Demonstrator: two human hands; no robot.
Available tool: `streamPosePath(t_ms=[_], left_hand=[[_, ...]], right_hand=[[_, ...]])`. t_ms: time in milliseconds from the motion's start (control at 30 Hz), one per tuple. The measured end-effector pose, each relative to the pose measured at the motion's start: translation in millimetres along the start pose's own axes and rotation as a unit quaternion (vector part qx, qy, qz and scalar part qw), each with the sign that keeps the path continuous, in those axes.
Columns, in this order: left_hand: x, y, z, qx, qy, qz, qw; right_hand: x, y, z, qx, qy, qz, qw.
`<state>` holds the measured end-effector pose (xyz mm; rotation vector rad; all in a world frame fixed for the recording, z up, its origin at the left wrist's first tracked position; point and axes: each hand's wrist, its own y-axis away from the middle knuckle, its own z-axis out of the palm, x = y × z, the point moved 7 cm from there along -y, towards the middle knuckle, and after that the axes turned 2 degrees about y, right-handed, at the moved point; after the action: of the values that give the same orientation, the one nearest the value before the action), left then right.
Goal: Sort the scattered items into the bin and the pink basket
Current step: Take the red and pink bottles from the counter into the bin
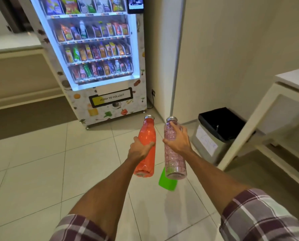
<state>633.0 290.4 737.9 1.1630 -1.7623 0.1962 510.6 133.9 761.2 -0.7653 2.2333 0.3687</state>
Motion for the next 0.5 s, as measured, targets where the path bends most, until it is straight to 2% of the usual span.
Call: streamPosePath(t_ms=[233, 500], left_hand=[[19.7, -95.4, -11.6, -0.016, -0.001, -0.002, 1.000], [91.1, -215.0, 11.1, -0.046, -0.032, 0.023, 0.998]], right_hand=[[-7.4, -95.7, 24.5, 0.003, 0.010, 0.013, 1.000], [12.2, -227.6, 12.3, 0.021, -0.012, 0.058, 0.998]])
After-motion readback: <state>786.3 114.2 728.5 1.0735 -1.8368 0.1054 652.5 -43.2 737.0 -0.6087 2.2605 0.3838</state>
